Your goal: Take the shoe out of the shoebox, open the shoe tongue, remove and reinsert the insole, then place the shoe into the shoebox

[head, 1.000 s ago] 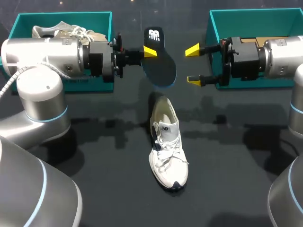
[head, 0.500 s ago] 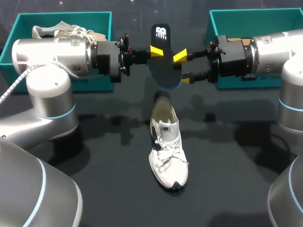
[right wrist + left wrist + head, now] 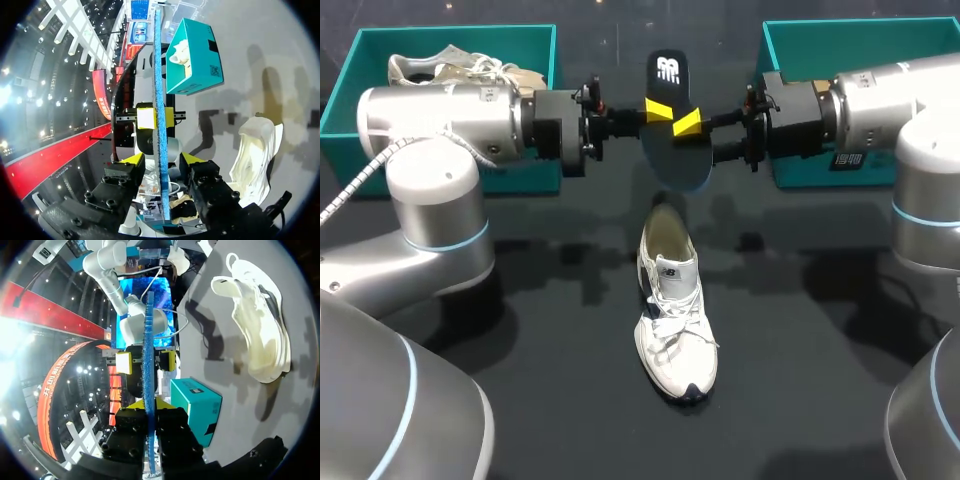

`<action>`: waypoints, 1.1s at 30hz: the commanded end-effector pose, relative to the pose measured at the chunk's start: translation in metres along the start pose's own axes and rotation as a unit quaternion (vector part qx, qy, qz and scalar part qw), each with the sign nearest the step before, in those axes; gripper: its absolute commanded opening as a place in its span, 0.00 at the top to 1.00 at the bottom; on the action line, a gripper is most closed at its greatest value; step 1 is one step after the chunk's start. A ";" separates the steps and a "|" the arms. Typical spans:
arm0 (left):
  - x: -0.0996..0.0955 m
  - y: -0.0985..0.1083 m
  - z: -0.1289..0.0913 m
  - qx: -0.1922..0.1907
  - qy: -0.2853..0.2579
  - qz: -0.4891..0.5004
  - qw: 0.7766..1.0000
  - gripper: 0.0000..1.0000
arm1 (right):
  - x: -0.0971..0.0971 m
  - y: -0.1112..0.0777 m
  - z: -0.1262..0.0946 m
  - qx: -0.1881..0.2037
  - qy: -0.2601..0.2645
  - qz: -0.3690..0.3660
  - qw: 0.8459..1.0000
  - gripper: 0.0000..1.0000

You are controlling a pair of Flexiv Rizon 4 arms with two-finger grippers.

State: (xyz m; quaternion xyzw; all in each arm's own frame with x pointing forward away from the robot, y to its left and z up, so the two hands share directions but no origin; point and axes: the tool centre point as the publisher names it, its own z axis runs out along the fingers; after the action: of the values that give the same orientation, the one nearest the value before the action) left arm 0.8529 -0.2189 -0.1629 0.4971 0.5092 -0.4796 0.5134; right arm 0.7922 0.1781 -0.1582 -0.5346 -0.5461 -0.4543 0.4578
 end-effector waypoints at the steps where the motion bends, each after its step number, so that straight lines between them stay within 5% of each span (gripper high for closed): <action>1: 0.001 0.000 0.004 -0.001 -0.003 0.002 1.000 1.00 | 0.000 0.004 0.005 0.003 0.000 0.000 1.000 0.60; 9: 0.000 0.000 0.007 0.003 -0.007 0.006 1.000 1.00 | -0.001 0.006 0.006 0.002 0.003 -0.001 1.000 0.75; 11: 0.000 -0.001 0.007 0.004 -0.007 0.007 1.000 1.00 | -0.001 0.006 0.005 0.001 0.004 0.000 1.000 0.84; 12: 0.000 -0.001 0.007 0.004 -0.007 0.007 1.000 1.00 | -0.001 0.006 0.005 0.001 0.004 0.000 1.000 0.98; 20: 0.001 -0.003 0.007 0.008 -0.006 0.005 1.000 1.00 | -0.002 0.008 0.004 -0.001 0.010 -0.005 1.000 1.00; 22: 0.000 -0.003 0.005 0.010 -0.005 -0.004 1.000 0.00 | -0.002 0.009 0.003 -0.001 0.012 -0.007 1.000 1.00; 33: 0.000 -0.020 -0.045 -0.002 0.063 -0.130 0.989 0.00 | -0.006 0.010 -0.016 -0.018 0.017 -0.040 0.999 1.00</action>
State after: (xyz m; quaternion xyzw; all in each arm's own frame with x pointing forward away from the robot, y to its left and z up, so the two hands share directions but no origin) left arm 0.8455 -0.1972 -0.1715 0.4537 0.5690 -0.5196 0.4476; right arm 0.8066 0.1665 -0.1632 -0.5123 -0.5507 -0.4886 0.4422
